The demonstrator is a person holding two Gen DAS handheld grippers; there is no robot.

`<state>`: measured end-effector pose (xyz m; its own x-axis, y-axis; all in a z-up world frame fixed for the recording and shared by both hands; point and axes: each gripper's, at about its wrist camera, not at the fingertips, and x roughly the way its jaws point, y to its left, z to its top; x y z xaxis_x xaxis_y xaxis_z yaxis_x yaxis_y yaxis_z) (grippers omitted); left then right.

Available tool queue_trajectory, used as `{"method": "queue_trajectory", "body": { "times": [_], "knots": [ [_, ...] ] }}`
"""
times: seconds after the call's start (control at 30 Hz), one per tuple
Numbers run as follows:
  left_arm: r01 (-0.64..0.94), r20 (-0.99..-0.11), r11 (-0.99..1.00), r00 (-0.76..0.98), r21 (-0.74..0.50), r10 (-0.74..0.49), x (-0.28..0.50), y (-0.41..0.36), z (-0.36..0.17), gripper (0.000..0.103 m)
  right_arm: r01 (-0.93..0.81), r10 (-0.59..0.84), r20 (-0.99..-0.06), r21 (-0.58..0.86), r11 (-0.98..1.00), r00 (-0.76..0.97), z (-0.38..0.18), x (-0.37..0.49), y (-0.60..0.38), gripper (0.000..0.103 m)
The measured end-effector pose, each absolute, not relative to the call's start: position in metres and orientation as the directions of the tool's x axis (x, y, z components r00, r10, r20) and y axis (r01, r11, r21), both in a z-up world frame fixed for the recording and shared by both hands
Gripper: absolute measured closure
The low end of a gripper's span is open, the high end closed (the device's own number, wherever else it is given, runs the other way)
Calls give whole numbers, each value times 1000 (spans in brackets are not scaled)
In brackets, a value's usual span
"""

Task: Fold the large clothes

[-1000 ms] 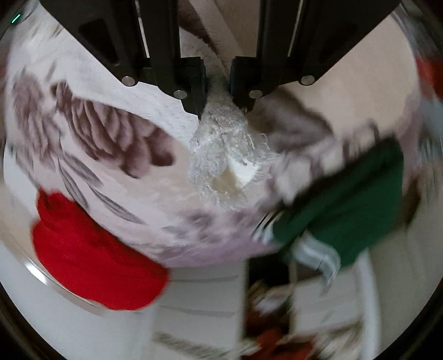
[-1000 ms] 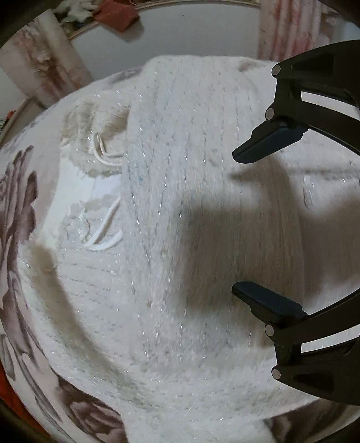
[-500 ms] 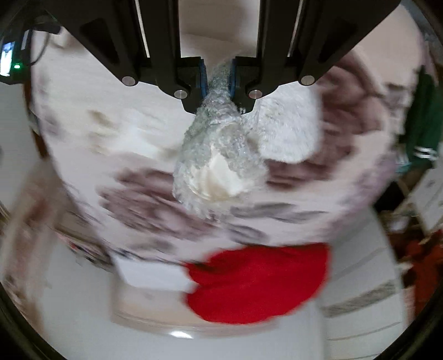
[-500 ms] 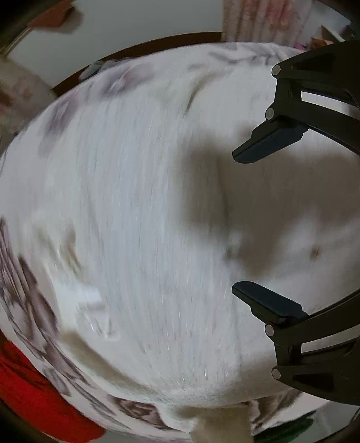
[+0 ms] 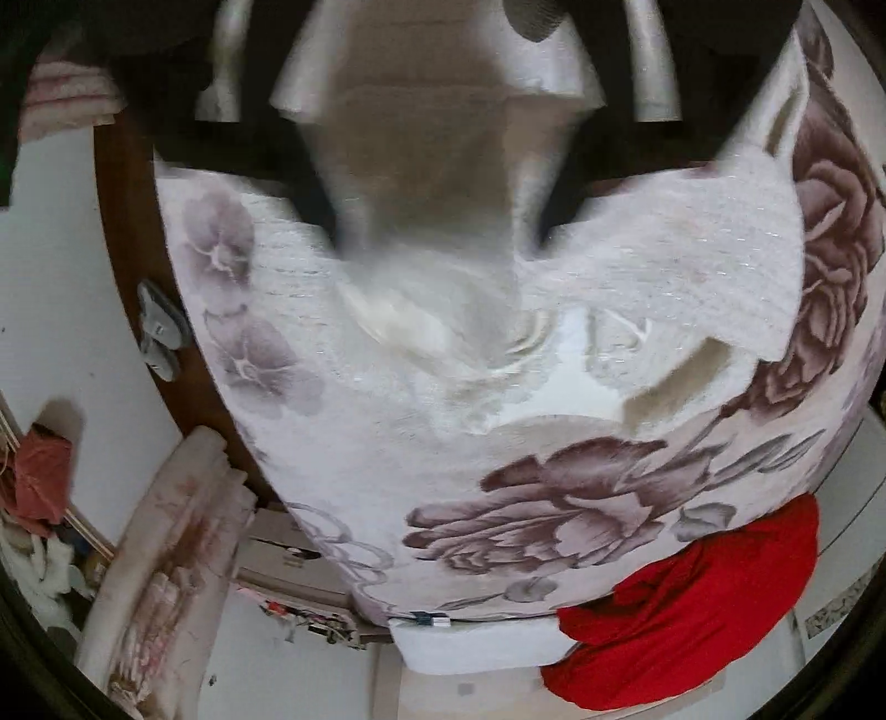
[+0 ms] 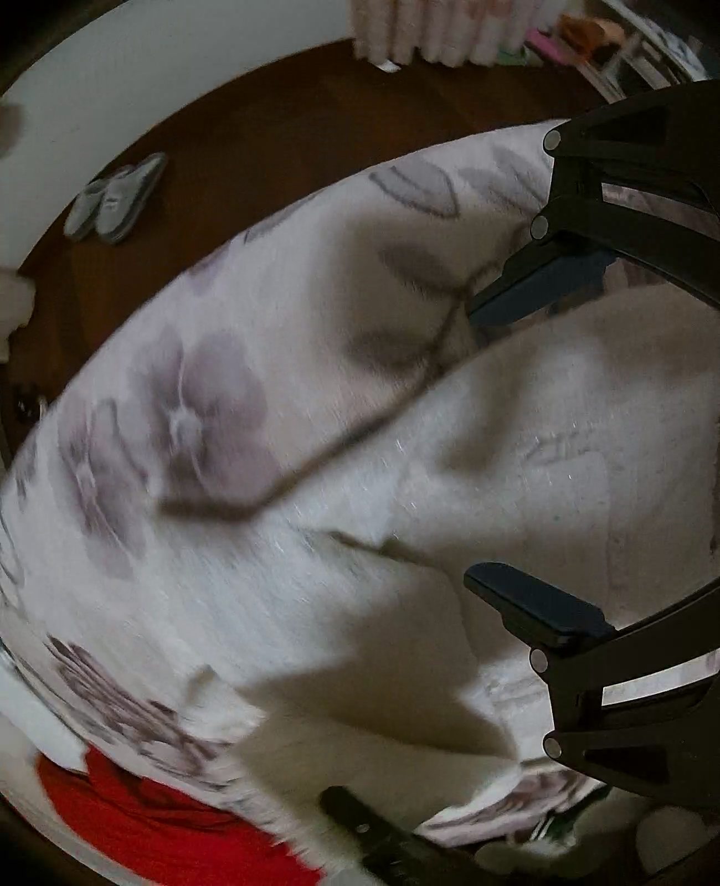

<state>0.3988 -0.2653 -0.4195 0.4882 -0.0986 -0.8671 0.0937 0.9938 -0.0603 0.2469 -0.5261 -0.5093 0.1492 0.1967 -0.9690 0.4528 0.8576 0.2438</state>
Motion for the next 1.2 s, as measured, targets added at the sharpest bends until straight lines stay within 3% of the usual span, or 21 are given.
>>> {"method": "queue_trajectory", "body": {
  "times": [0.07, 0.3, 0.47, 0.5, 0.53, 0.57, 0.6, 0.63, 0.87, 1.0, 1.13, 1.2],
  "knots": [
    [65, -864, 997, 498, -39, -67, 392, -255, -420, 5, 483, 248, -953, 302, 822, 174, -508, 247, -541, 14],
    [-219, -846, 954, 450, 204, 285, 355, -114, -422, 5, 435, 500, -815, 580, 689, 294, -500, 284, -525, 14],
    [-363, -843, 881, 328, 304, 426, 338, -35, -446, 5, 334, 482, -857, 514, 790, 180, -528, 343, -464, 14],
    [-376, -846, 874, 311, 308, 432, 338, -26, -449, 5, 348, 472, -875, 478, 807, 109, -544, 353, -452, 19],
    [-383, -846, 870, 305, 310, 436, 339, -22, -451, 5, 366, 487, -870, 476, 799, 69, -556, 358, -443, 53],
    [-389, -843, 866, 306, 313, 442, 340, -18, -451, 5, 360, 491, -870, 475, 803, 54, -559, 361, -435, 79],
    [-388, -838, 867, 316, 314, 445, 344, -15, -450, 5, 324, 446, -894, 432, 841, 36, -555, 363, -427, 83],
    [-383, -834, 869, 327, 313, 445, 349, -14, -448, 5, 262, 388, -921, 385, 885, 44, -544, 365, -418, 96],
    [-339, -844, 910, 390, 240, 368, 401, -19, -443, 5, 259, 319, -924, 367, 893, 211, -477, 374, -457, 96],
    [-298, -863, 922, 364, 249, 350, 437, -26, -471, 5, 282, 255, -944, 308, 909, 208, -496, 385, -463, 96],
    [-240, -870, 909, 286, 340, 401, 458, -26, -511, 5, 261, 172, -958, 231, 937, 230, -519, 403, -463, 95],
    [-229, -875, 906, 261, 356, 409, 458, -21, -520, 5, 278, 202, -961, 250, 928, 189, -543, 410, -469, 94]
  ]
}}
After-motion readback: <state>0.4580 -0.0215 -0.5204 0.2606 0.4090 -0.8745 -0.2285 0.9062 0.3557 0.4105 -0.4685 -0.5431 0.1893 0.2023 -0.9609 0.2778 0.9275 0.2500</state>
